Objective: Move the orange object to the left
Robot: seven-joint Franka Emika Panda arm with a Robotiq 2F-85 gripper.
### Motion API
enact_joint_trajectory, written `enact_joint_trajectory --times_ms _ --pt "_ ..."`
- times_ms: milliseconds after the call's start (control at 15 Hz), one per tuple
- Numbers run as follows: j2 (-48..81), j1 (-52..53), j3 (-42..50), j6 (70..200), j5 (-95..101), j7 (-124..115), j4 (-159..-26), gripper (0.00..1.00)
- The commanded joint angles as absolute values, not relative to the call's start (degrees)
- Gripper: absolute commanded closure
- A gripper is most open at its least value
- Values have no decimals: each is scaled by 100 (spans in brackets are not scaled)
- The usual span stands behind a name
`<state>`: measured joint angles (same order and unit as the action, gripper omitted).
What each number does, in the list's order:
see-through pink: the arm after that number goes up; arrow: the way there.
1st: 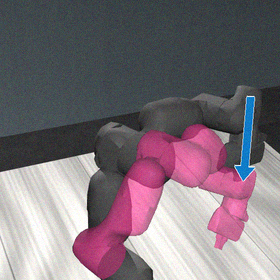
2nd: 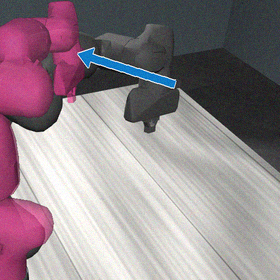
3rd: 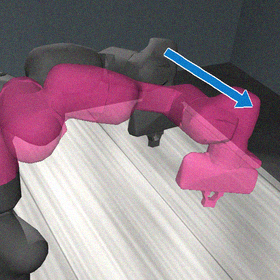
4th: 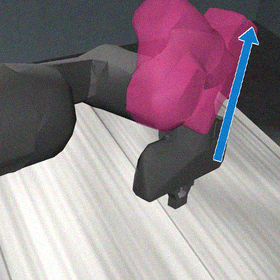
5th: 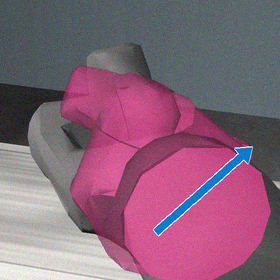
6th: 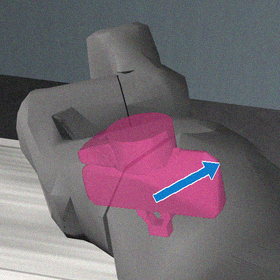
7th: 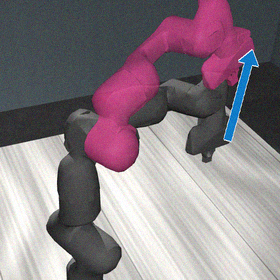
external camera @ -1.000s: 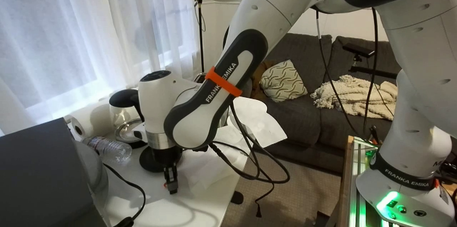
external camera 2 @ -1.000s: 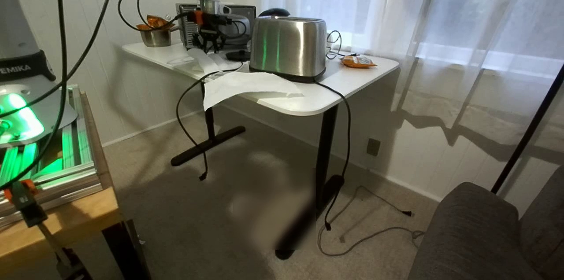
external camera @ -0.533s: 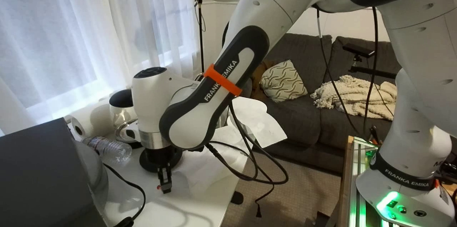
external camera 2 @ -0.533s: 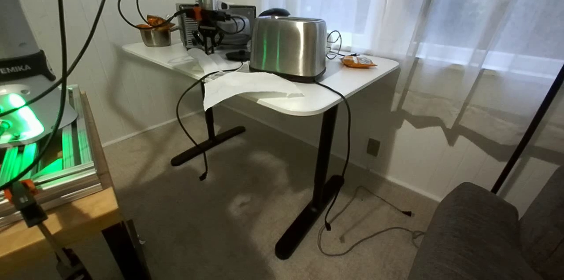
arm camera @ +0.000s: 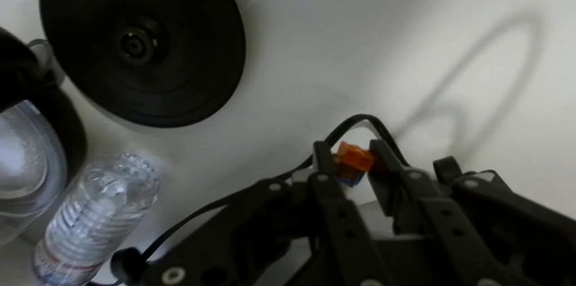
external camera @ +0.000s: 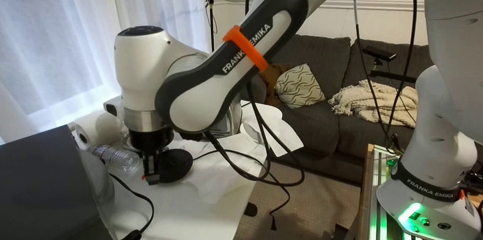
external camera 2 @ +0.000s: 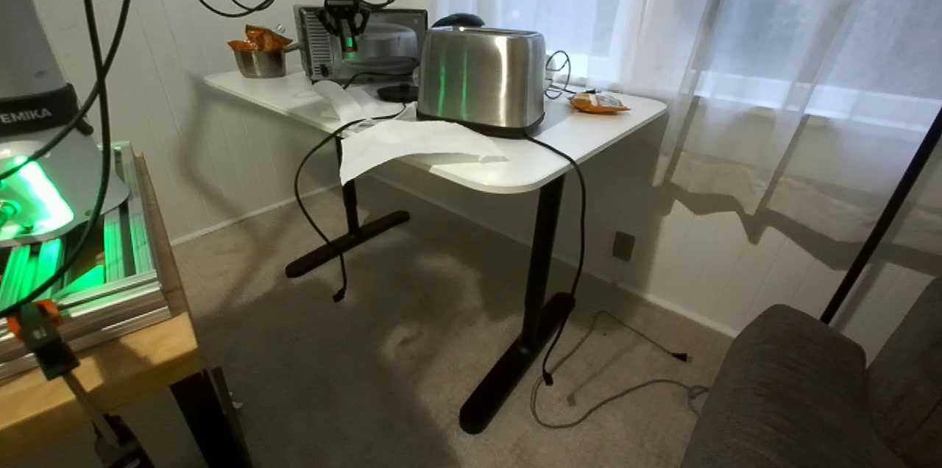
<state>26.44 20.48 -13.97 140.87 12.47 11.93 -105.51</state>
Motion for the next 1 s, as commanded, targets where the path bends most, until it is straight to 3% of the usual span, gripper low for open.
enact_joint_trajectory --times_ms 0,400,933 --pt "2094 2225 -1309 13727 1537 733 -10578 94" --pt "1940 2340 -1394 13914 2081 860 -10311 94" --pt "2085 2382 -1668 15641 2323 1659 -10276 94"
